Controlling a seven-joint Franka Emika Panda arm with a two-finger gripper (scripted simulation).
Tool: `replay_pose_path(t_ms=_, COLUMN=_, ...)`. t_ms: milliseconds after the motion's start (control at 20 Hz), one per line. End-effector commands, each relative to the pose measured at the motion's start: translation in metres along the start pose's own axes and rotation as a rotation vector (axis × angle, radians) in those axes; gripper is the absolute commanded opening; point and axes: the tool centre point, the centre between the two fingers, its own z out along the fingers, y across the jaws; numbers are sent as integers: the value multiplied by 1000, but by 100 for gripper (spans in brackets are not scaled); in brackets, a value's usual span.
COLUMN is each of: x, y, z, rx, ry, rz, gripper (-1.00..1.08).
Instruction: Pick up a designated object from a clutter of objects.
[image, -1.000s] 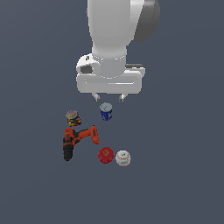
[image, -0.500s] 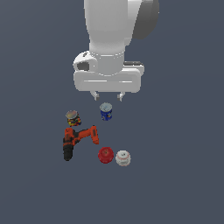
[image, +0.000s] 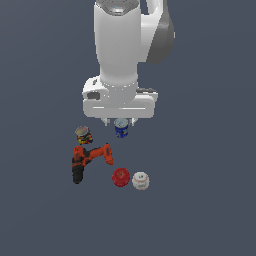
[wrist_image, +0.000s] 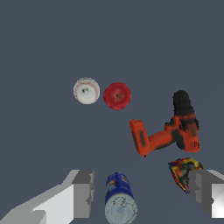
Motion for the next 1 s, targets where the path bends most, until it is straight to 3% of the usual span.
replay_pose_path(t_ms=0, x=3, y=6, z=20, rx=-12, ry=-16, rz=-21, gripper=68)
replay_pose_path(t_ms=600, x=5, y=40, z=154, rx=-75, ry=-128, rz=-181, gripper=68)
replay_pose_path(t_ms=950, x=-4, y=52, z=206, rx=-90, ry=-173, rz=-251, gripper=68)
